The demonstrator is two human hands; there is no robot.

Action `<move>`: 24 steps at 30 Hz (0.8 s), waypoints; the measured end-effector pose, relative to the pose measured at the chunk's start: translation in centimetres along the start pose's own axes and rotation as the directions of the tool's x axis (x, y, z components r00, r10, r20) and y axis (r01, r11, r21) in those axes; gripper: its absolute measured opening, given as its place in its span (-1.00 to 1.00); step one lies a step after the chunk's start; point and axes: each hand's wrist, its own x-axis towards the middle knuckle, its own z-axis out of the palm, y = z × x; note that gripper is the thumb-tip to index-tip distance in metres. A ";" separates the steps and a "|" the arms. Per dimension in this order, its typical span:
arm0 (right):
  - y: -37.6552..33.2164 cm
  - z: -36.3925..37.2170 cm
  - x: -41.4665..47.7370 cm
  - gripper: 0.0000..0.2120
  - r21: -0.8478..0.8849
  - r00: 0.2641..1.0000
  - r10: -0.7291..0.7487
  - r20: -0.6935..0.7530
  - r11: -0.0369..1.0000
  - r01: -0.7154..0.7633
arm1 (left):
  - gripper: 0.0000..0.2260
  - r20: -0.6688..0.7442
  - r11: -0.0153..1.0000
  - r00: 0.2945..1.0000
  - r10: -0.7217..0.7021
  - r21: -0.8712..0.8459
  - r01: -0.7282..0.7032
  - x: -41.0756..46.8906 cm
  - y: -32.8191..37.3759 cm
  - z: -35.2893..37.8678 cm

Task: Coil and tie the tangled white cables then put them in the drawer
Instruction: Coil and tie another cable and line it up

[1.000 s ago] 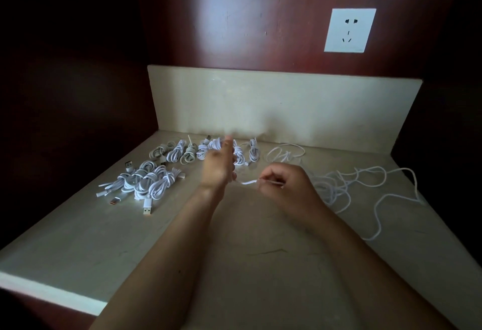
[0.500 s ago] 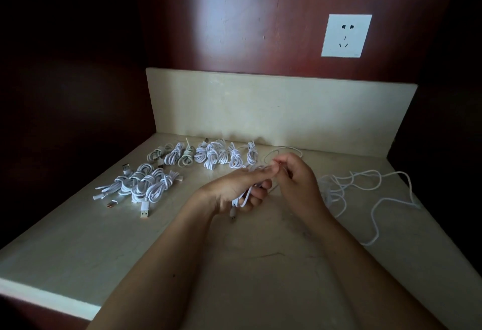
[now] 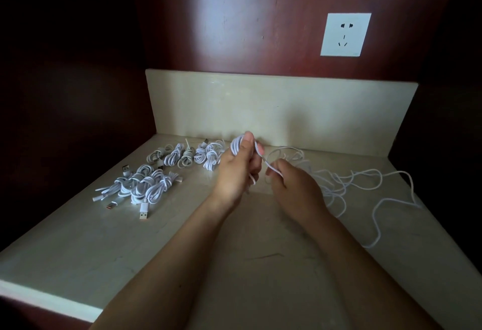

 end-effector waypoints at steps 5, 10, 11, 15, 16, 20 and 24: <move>3.1 -1.1 0.5 -0.86 -0.260 0.987 0.143 0.074 0.958 -0.119 | -0.65 -0.185 0.941 0.979 -0.087 -0.337 0.020 1.5 0.7 -2.0; 1.1 -1.3 0.3 -0.64 -0.039 0.998 0.047 0.043 0.998 -0.045 | -0.65 -0.147 0.989 0.980 -0.132 -0.091 0.119 1.3 -0.3 -1.6; 0.5 -1.4 0.3 -0.63 0.035 0.999 0.033 -0.004 0.999 -0.033 | -0.64 -0.123 0.987 0.979 -0.161 -0.033 0.158 1.2 -0.4 -1.5; -0.8 -1.9 0.0 -0.78 0.051 0.997 0.079 -0.005 0.996 -0.079 | -0.61 -0.060 0.966 0.974 -0.220 0.127 0.226 1.1 -0.8 -1.7; -1.0 -2.1 -0.1 -0.78 -0.039 0.994 0.090 0.065 0.995 -0.087 | -0.59 -0.057 0.957 0.971 -0.231 0.165 0.237 1.1 -0.8 -1.7; -1.4 -2.1 -0.3 -0.78 0.000 0.987 0.110 0.116 0.994 -0.111 | -0.62 0.022 0.936 0.960 -0.280 0.228 0.268 0.8 -0.9 -1.5; -1.4 -0.7 -0.2 -0.74 0.485 0.988 0.091 0.127 0.863 -0.142 | -0.63 0.027 0.945 0.957 -0.290 0.165 0.282 0.7 -0.9 -1.2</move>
